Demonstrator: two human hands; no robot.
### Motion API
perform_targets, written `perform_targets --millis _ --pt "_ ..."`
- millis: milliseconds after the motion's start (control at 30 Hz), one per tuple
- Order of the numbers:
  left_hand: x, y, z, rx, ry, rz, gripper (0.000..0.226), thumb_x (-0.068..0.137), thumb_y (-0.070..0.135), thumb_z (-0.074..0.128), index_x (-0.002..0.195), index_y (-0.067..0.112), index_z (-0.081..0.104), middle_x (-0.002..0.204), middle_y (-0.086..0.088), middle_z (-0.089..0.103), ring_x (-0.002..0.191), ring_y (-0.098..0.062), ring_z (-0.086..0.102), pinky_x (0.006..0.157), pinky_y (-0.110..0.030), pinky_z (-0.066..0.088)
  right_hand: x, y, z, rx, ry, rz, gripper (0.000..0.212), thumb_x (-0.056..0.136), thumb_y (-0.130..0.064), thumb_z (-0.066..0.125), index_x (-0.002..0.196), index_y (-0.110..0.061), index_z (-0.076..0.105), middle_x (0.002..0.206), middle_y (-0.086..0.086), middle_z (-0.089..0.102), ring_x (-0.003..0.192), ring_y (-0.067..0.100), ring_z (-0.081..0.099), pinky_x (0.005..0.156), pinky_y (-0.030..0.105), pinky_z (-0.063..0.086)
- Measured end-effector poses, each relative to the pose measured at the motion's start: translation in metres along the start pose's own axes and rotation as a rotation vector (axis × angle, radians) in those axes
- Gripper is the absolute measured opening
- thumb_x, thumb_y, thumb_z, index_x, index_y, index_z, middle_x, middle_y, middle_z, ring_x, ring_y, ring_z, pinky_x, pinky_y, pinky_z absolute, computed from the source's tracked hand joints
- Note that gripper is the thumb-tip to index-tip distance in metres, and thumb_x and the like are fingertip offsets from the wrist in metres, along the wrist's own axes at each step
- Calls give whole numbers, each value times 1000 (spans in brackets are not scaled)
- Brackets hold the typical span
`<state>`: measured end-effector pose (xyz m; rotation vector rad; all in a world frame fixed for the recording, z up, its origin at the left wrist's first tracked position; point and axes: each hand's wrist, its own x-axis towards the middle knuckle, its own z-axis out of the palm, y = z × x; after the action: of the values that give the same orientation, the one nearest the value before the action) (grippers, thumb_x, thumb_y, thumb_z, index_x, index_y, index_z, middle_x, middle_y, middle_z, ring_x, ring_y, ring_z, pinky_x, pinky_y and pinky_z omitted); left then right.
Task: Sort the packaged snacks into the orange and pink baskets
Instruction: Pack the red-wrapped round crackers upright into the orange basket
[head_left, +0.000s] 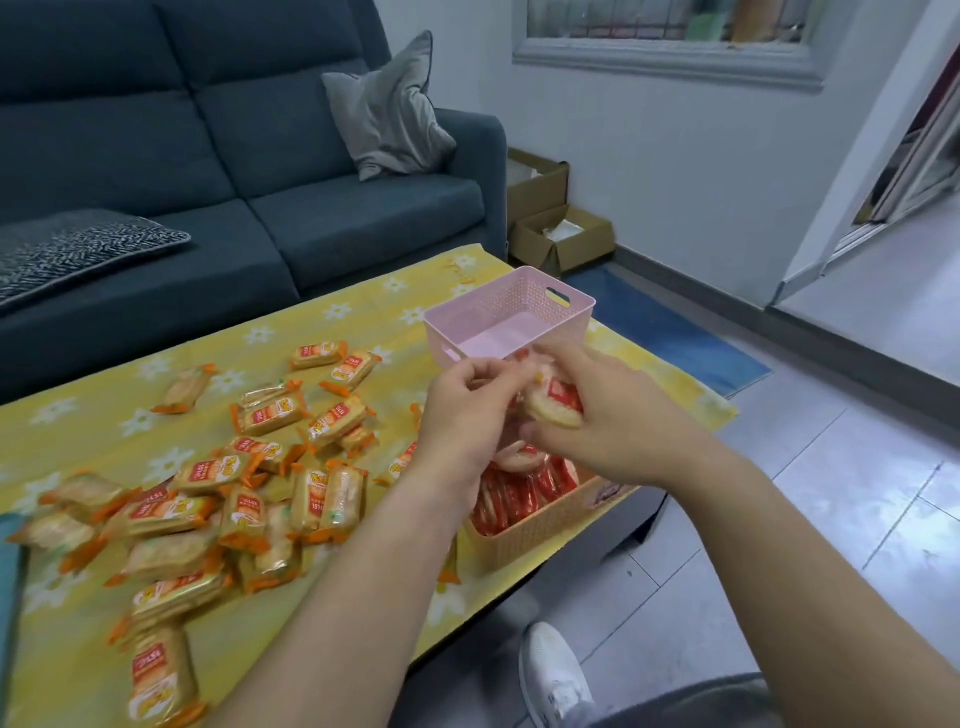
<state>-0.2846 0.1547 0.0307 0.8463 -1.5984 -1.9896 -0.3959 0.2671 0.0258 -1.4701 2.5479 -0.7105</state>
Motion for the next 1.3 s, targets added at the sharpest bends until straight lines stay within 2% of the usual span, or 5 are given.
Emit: perform_targets --millis 267,467,667,900,1300 --pt "24 -27 -33 1096 -78 190 58 81 42 69 136 43 51 142 4 49 132 -27 43 106 -41 39 -2 46 12 865 -135 347 42 103 -23 54 142 -32 41 124 -2 67 97 11 72 76 22 58" --pt "40 -40 -43 1159 -128 120 90 64 61 76 144 41 39 141 0 50 130 -31 43 105 -44 41 2 59 21 574 -8 339 57 93 0 54 144 -22 41 104 -4 56 75 11 60 69 33 55" --pt "43 -43 -43 1181 -103 158 87 66 52 85 139 34 43 135 1 47 128 -26 43 105 -40 40 5 53 34 147 -117 295 26 93 -46 61 104 -23 57 92 -5 65 83 16 63 69 31 51" --pt "45 -44 -46 1160 -93 147 88 66 53 86 141 31 44 136 1 47 127 -25 44 107 -43 41 8 53 20 353 174 497 24 83 -25 68 100 -14 56 83 -1 61 77 17 58 68 35 51" --pt "34 -30 -40 1102 -10 179 93 63 62 82 139 26 41 119 5 32 118 -21 48 101 -40 49 8 33 43 -273 -186 343 29 96 -43 51 81 -18 52 76 -3 61 75 20 58 74 35 42"
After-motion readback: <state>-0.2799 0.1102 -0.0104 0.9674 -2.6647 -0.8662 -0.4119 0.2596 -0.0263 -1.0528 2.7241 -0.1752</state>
